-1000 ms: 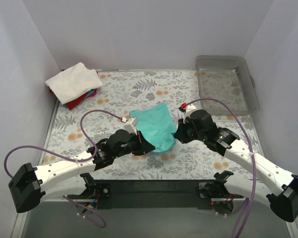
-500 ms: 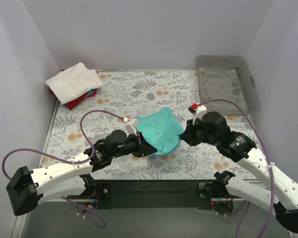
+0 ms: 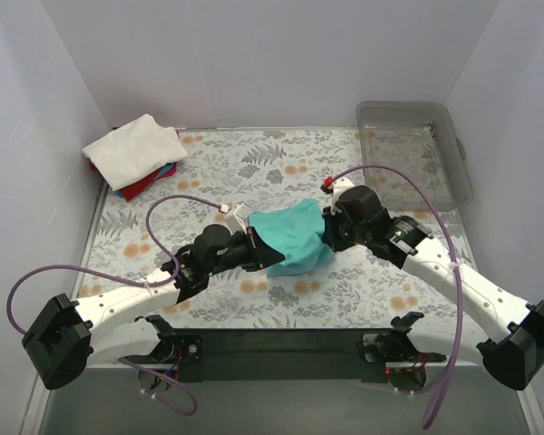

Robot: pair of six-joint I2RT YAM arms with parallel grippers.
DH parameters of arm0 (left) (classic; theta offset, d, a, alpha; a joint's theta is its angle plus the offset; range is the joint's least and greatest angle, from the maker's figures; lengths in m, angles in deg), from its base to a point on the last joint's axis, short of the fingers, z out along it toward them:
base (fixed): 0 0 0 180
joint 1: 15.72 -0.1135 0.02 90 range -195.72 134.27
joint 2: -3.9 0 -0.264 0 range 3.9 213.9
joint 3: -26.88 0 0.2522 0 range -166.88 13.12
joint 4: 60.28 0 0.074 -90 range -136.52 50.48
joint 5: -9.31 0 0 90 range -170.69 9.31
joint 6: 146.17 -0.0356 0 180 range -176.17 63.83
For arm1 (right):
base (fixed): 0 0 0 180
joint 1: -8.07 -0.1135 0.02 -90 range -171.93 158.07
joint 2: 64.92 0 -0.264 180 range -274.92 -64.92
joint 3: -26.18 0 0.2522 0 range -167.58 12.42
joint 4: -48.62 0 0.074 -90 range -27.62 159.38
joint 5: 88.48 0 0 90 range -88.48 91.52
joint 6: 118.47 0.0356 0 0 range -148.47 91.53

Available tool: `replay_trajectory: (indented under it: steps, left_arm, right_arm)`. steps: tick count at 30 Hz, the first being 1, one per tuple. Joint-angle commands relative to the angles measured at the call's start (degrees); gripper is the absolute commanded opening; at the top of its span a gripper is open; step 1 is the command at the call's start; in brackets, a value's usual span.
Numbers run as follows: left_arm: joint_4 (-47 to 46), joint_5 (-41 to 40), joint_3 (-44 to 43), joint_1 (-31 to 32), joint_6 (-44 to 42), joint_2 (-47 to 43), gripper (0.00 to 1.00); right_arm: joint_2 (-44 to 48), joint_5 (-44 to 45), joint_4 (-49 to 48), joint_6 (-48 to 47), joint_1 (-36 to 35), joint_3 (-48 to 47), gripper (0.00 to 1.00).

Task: Fold and stack the t-shirts
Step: Fold the tshirt

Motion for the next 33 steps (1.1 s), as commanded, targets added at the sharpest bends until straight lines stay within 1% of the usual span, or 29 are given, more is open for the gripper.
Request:
replay_trajectory:
  steps: [1,4,10,12,16,22,26,30,33]
  left_arm:
    - [-6.8,2.4,0.1,-4.3,0.4,0.5,0.0]
    - [-7.4,2.6,-1.4,-5.9,-0.6,2.3,0.0]
    - [-9.4,4.5,-4.3,-9.2,-2.1,6.5,0.0]
    - [-10.4,5.4,-4.6,-9.6,-2.9,6.7,0.0]
    - [-10.1,8.7,-5.8,-9.6,-4.8,6.4,0.0]
    - [-9.4,19.0,-6.5,-9.5,-6.0,6.5,0.0]
    - [-8.3,21.0,-5.5,-8.7,-6.3,5.1,0.0]
    - [-3.7,22.0,-3.9,-8.3,-7.0,1.7,0.0]
    - [-0.3,23.1,-3.1,-8.2,-7.1,-1.4,0.0]
  right_arm:
    - [-4.0,3.7,-5.9,-3.4,0.6,-5.9,0.01]
    - [-6.7,4.6,-7.6,-4.1,1.3,-7.6,0.01]
    - [-14.1,3.7,-8.9,-5.7,2.6,-12.7,0.01]
    - [-14.5,3.3,-9.0,-6.0,2.7,-14.0,0.01]
    - [-12.3,3.5,-9.2,-6.7,2.7,-14.5,0.01]
    - [-7.0,2.3,-7.3,-6.6,2.7,-13.4,0.01]
    - [-3.9,0.5,-4.7,-6.2,2.7,-11.8,0.01]
    - [0.0,-1.5,-1.4,-5.0,2.7,-9.4,0.01]
    - [2.6,-2.0,2.9,-4.4,2.7,-9.0,0.01]
